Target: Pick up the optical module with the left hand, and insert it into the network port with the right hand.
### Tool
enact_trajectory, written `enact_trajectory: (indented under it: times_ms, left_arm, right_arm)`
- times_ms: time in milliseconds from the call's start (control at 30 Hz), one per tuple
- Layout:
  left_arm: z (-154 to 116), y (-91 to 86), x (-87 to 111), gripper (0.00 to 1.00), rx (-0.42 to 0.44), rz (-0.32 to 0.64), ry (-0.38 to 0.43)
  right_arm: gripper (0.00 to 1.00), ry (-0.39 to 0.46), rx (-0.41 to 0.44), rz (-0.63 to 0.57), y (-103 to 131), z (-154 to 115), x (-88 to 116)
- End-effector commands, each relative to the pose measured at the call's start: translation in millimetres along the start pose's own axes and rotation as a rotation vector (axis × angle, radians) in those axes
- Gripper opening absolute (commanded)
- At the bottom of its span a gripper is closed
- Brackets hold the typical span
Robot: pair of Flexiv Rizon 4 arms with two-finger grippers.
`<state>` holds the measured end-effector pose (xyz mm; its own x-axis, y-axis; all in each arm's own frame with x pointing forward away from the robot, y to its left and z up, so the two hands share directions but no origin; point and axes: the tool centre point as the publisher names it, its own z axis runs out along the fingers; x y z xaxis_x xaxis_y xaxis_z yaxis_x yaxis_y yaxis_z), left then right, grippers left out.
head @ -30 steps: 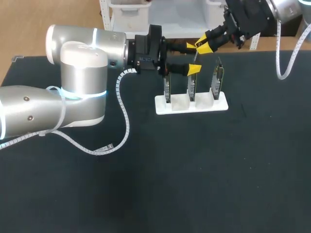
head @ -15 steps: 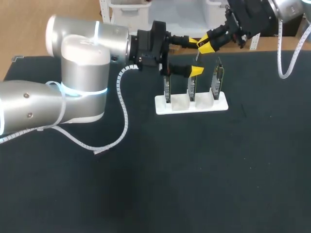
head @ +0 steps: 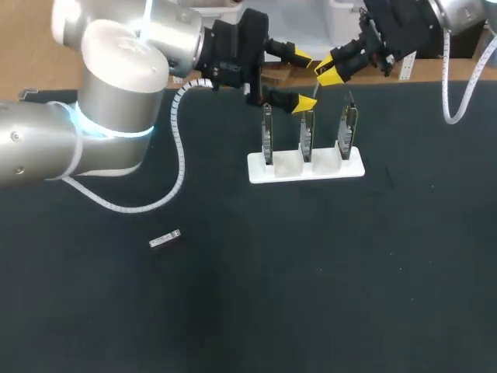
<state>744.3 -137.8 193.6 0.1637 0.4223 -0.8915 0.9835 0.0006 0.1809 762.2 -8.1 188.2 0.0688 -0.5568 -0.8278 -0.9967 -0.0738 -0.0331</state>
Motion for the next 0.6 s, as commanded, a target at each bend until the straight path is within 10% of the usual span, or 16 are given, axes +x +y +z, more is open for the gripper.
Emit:
enact_trajectory:
  times_ms: [33, 600]
  left_arm:
    - [-3, -6.4, 1.1, 1.0, -0.007, -0.008, 0.002]
    - [-1, -5.8, 12.0, 1.0, -0.017, -0.129, 0.105]
  right_arm:
    - [0.0, 0.001, -0.006, 0.002, -3, 1, 0]
    - [0.0, 0.012, -0.011, 0.003, -5, 3, 0]
